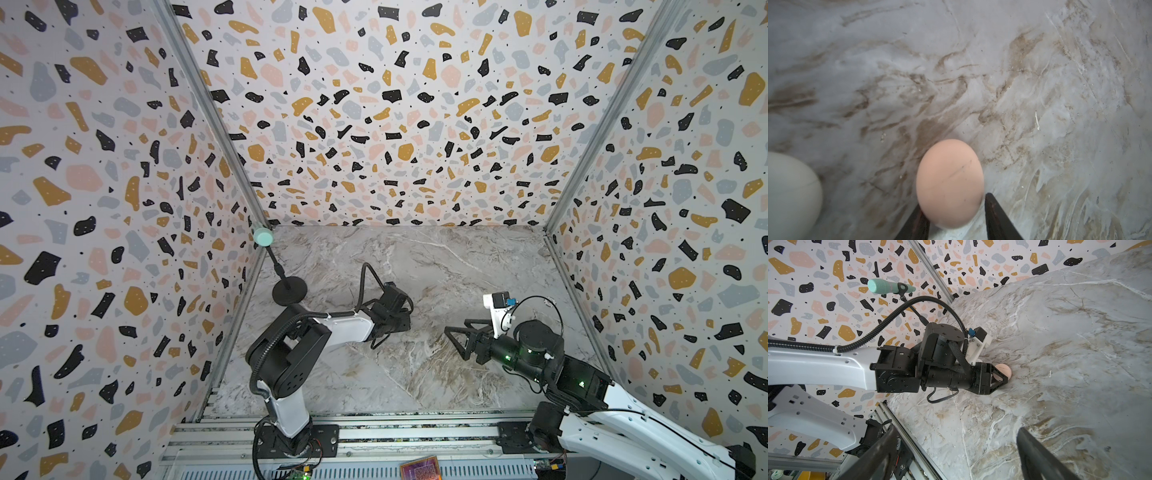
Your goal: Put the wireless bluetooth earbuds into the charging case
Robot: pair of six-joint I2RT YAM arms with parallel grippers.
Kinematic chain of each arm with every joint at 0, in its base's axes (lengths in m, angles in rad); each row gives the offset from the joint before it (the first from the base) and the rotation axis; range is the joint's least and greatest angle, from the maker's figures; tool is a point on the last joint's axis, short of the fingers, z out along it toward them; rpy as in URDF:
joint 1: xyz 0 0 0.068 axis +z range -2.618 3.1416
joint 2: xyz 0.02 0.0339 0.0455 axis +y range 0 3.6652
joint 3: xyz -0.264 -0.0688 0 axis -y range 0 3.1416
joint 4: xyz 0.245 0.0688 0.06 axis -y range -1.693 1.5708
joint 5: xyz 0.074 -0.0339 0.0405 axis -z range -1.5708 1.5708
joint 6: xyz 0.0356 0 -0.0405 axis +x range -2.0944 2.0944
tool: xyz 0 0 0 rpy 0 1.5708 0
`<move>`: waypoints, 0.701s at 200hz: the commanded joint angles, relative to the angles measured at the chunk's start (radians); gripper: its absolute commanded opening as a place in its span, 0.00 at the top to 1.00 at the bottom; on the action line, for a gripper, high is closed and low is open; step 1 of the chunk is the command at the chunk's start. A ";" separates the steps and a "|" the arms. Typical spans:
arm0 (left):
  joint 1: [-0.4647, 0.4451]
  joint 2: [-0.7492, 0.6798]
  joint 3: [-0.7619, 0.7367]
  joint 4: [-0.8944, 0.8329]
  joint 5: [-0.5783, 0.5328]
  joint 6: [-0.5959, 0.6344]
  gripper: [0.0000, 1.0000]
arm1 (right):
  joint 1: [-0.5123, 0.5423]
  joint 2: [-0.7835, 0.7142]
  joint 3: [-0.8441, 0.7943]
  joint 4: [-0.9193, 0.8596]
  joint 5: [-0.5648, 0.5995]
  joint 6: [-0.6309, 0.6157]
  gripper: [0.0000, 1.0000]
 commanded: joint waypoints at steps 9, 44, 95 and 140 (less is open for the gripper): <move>0.005 -0.038 0.034 -0.056 -0.025 0.027 0.54 | -0.002 -0.019 0.002 -0.007 -0.005 0.003 0.10; 0.005 -0.077 0.066 -0.108 -0.038 0.050 0.48 | -0.002 -0.033 0.011 -0.028 -0.001 0.004 0.10; -0.006 -0.247 0.195 -0.253 -0.111 0.156 0.34 | -0.007 -0.021 0.033 -0.075 0.104 -0.026 0.05; -0.006 -0.620 -0.082 -0.098 -0.532 0.284 0.00 | -0.091 -0.014 -0.142 0.090 0.558 -0.246 0.01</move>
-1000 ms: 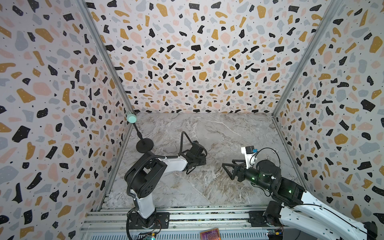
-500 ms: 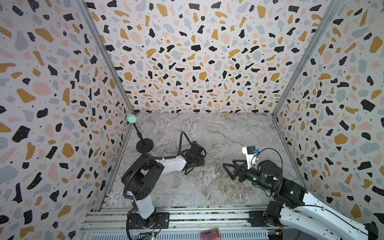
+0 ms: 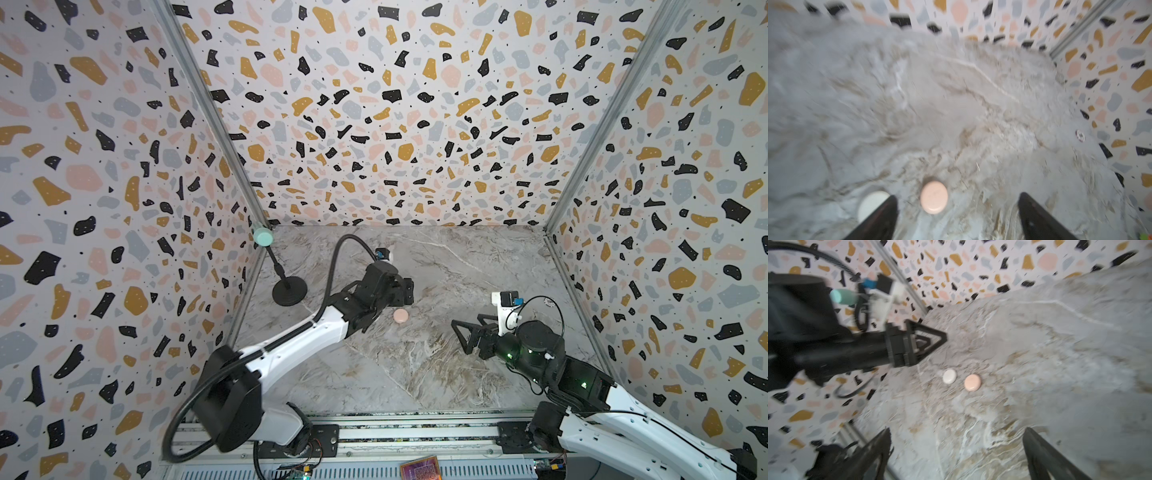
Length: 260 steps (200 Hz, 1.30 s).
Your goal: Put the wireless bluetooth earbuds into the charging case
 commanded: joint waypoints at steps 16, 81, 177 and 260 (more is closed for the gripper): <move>0.000 -0.323 -0.323 0.203 -0.434 0.180 0.00 | -0.188 -0.043 -0.255 0.366 0.397 -0.360 0.01; 0.198 -0.505 -0.747 0.696 -0.630 0.459 0.00 | -0.705 0.366 -0.486 1.063 0.178 -0.493 0.01; 0.571 0.078 -0.787 1.268 -0.211 0.492 0.00 | -0.855 0.855 -0.435 1.486 -0.180 -0.573 0.01; 0.587 0.084 -0.822 1.347 -0.185 0.495 0.00 | -0.804 0.864 -0.410 1.452 -0.118 -0.605 0.01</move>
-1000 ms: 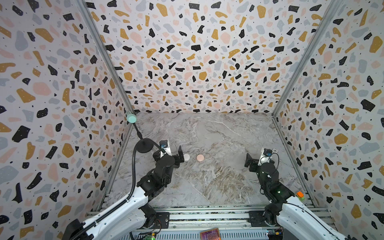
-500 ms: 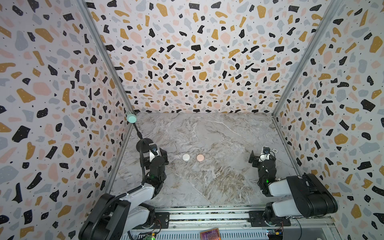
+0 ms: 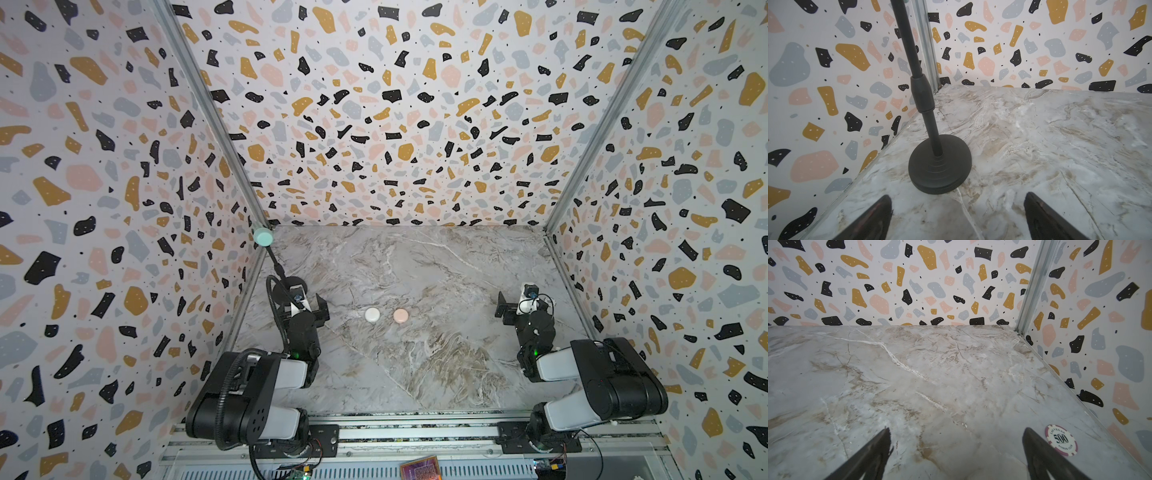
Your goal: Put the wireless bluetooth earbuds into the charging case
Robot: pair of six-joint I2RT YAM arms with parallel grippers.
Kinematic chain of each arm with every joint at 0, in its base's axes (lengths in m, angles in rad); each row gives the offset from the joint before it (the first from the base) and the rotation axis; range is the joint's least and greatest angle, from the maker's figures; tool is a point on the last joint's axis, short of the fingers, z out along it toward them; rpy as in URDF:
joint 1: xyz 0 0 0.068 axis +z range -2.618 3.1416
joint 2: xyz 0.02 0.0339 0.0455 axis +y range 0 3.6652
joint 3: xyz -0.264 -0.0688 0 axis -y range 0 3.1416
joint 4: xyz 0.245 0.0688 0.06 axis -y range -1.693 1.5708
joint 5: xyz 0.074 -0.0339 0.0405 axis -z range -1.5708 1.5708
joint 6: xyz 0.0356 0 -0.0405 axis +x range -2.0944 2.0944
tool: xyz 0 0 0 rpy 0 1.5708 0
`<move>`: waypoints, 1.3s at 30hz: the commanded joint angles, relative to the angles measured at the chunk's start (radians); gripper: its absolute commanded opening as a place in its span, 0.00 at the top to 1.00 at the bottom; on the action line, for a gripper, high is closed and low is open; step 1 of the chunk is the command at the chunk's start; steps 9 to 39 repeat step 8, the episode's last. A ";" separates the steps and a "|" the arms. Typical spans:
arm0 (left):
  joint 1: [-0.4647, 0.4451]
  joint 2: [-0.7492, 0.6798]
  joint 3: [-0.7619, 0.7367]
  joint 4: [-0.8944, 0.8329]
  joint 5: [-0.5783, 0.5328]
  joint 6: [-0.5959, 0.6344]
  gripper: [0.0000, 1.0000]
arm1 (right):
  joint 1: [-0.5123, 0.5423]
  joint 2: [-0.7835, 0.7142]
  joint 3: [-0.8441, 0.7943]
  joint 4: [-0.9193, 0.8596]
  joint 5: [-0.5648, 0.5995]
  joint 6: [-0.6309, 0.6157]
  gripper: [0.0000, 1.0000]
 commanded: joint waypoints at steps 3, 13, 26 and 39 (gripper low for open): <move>0.003 -0.015 -0.015 0.081 0.018 -0.008 0.00 | 0.005 0.003 0.030 -0.017 0.006 -0.014 0.01; 0.001 -0.015 -0.016 0.081 0.017 -0.007 0.00 | 0.000 -0.005 0.018 -0.005 -0.005 -0.015 0.01; 0.001 -0.015 -0.016 0.081 0.017 -0.007 0.00 | 0.000 -0.005 0.018 -0.005 -0.005 -0.015 0.01; 0.001 -0.015 -0.016 0.081 0.017 -0.007 0.00 | 0.000 -0.005 0.018 -0.005 -0.005 -0.015 0.01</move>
